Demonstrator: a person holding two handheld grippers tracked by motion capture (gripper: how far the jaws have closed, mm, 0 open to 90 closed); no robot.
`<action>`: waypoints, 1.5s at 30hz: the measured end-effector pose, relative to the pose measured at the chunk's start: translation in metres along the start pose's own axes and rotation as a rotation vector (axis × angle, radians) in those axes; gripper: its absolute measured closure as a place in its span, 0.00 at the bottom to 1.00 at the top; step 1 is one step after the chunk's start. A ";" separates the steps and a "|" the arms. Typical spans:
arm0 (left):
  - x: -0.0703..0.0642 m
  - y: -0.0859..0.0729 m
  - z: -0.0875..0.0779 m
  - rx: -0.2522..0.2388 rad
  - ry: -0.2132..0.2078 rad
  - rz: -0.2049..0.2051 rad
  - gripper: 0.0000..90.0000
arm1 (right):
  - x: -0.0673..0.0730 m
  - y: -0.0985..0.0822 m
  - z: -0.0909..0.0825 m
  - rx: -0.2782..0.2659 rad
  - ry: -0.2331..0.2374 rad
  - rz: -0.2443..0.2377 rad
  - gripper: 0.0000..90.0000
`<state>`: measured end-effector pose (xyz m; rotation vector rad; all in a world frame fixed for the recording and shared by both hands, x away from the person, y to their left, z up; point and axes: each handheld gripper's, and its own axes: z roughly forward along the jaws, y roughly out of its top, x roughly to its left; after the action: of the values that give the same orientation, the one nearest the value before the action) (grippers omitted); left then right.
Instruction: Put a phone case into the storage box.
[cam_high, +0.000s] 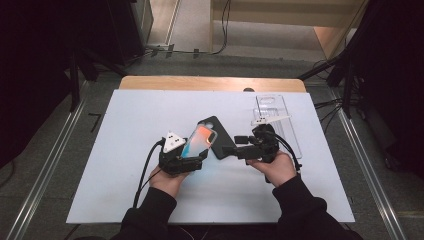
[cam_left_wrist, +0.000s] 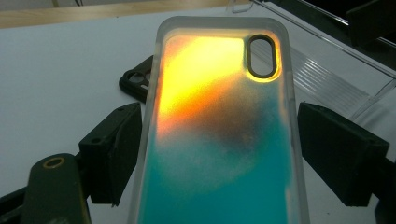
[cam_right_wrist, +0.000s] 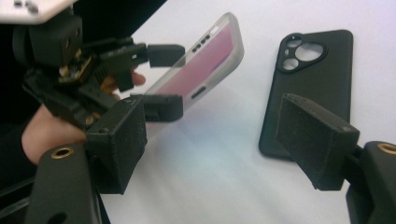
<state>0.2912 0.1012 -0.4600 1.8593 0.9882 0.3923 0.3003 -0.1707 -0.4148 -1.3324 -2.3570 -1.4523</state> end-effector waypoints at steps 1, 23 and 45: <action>-0.002 -0.001 0.000 -0.013 0.009 0.003 0.19 | 0.000 0.001 0.001 -0.003 0.002 0.007 0.25; -0.031 -0.021 0.000 -0.198 0.041 0.094 0.19 | 0.000 0.018 0.020 -0.028 0.023 0.066 0.29; -0.040 -0.024 0.000 -0.214 0.008 0.041 0.19 | -0.006 0.019 0.034 0.017 0.099 0.217 0.84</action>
<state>0.2552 0.0750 -0.4746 1.6872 0.8786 0.5110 0.3291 -0.1454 -0.4232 -1.4258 -2.0857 -1.3976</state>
